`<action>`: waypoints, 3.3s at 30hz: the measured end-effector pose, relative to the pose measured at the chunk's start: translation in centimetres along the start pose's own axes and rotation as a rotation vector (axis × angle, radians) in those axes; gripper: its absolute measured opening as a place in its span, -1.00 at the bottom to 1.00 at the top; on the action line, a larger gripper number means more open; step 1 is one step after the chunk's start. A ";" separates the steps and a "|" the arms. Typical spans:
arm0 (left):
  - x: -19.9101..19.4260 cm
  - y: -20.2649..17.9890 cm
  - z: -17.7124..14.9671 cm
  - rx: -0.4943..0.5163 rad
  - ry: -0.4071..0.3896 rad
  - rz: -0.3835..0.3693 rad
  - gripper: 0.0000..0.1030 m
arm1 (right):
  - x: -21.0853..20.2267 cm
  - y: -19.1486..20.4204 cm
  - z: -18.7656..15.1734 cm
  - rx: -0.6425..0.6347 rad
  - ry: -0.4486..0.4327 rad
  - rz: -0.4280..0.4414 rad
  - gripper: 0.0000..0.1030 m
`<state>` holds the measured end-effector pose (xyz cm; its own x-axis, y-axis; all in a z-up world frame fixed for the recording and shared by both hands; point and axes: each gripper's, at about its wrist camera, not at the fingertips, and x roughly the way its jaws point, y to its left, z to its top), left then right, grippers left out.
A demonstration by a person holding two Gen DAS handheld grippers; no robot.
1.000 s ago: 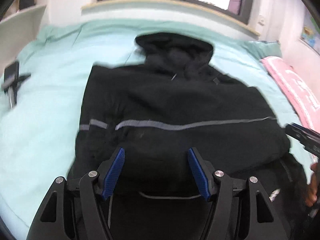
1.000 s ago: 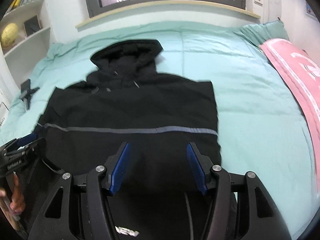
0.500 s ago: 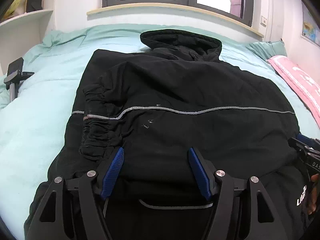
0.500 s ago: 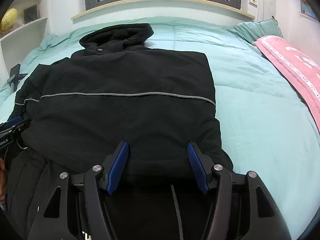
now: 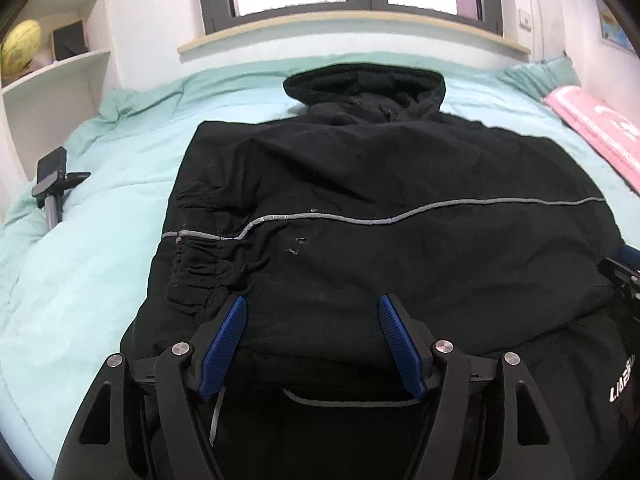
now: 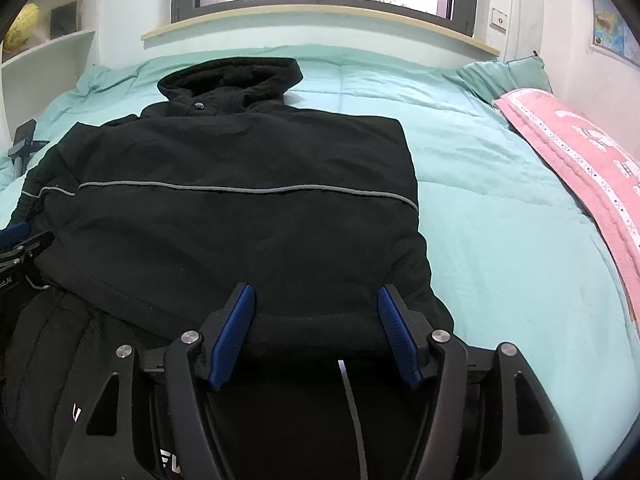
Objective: Fold large clothes
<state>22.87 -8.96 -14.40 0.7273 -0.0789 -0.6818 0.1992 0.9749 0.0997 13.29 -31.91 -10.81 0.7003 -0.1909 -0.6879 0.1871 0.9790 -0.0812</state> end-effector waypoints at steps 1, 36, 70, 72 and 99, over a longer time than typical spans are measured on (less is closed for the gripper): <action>0.1 -0.1 0.2 0.002 0.012 0.000 0.38 | 0.2 -0.3 0.2 0.018 0.025 0.017 0.30; 11.7 6.9 31.1 -0.147 0.209 -0.033 0.51 | 10.9 -0.9 31.5 0.122 0.252 0.083 0.48; 30.6 11.0 25.0 -0.357 0.523 -0.266 -0.29 | 30.1 -1.8 26.3 0.146 0.465 0.249 -0.67; 29.3 10.8 25.9 -0.319 0.487 -0.251 -0.25 | 30.3 -1.8 26.6 0.141 0.466 0.244 -0.64; 28.0 2.7 28.1 -0.220 0.412 -0.246 0.16 | 30.5 2.6 28.8 -0.029 0.438 0.330 -0.09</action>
<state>62.22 -14.41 -12.84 0.3490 -0.2653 -0.8988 0.1565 0.9621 -0.2232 54.94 -37.22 -11.21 0.3647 0.1684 -0.9158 -0.0169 0.9845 0.1743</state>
